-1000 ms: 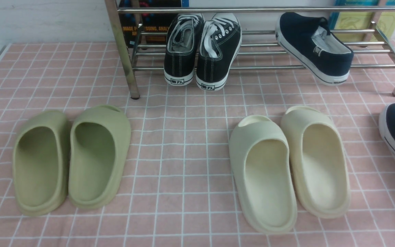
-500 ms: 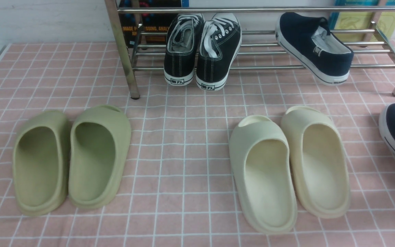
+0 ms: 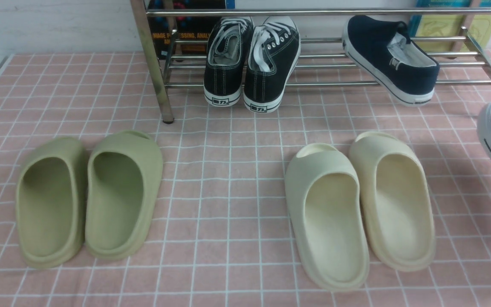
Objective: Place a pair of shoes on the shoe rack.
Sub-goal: Use the right arm to put a shoe into the shoe rack
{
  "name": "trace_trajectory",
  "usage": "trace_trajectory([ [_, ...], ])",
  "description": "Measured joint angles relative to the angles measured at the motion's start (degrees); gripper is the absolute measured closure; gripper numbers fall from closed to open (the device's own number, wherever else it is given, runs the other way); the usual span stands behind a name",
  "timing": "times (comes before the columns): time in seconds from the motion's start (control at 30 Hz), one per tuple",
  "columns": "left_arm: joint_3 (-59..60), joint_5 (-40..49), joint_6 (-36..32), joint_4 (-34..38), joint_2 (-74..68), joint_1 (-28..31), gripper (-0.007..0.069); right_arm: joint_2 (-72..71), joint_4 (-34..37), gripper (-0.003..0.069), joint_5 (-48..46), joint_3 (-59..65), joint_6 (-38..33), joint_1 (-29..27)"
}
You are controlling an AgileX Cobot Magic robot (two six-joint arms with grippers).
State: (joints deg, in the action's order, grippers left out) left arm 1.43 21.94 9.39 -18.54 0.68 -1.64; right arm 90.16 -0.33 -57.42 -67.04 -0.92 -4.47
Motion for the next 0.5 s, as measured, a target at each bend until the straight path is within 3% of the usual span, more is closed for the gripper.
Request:
trace_trajectory([
  [0.5, 0.00, 0.00, 0.00, 0.00, 0.00, 0.00, 0.0385, 14.65, 0.33, 0.0654, -8.03, -25.56, -2.91, 0.89],
])
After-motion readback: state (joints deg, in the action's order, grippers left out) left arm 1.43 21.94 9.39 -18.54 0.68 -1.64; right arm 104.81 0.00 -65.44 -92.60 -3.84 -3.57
